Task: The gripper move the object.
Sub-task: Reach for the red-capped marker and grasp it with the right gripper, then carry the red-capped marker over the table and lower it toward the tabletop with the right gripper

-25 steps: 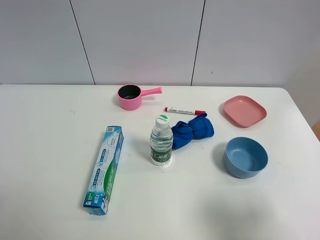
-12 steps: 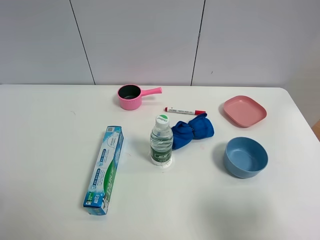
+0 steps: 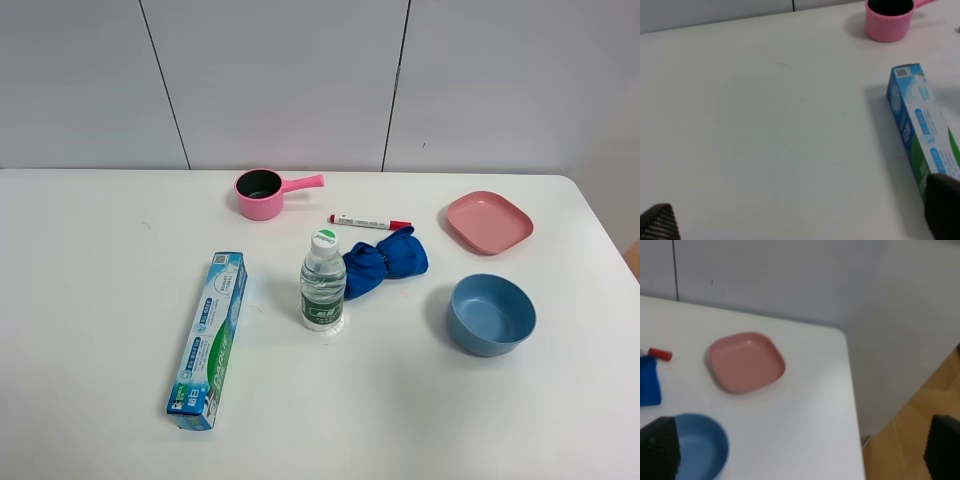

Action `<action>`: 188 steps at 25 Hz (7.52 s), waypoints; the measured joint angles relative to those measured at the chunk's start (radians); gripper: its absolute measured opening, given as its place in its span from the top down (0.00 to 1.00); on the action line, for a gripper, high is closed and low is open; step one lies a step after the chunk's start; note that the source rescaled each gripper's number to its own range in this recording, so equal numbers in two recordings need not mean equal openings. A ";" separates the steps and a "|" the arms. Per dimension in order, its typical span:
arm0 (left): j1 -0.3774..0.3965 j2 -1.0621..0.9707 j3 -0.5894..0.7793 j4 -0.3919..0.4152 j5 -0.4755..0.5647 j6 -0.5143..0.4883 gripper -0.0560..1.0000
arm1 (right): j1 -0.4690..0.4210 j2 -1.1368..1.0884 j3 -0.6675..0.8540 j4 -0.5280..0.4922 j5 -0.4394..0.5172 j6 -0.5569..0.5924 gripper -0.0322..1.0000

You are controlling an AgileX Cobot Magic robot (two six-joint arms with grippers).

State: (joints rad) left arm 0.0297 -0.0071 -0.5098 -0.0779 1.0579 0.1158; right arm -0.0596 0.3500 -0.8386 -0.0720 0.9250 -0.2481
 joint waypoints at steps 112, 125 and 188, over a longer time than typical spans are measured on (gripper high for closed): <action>0.000 0.000 0.000 0.000 0.000 -0.002 0.00 | 0.360 2.049 -0.962 0.462 -0.202 -0.963 0.97; 0.000 0.000 0.000 0.000 0.000 -0.002 0.00 | 0.360 1.747 -0.962 0.327 -0.097 -0.753 0.97; 0.000 0.000 0.000 0.000 0.000 -0.002 0.00 | 0.859 1.297 0.109 0.280 -0.403 -0.732 0.97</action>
State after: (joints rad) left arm 0.0297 -0.0071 -0.5098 -0.0777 1.0579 0.1138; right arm 0.7994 1.6475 -0.7299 0.2082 0.5218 -0.9803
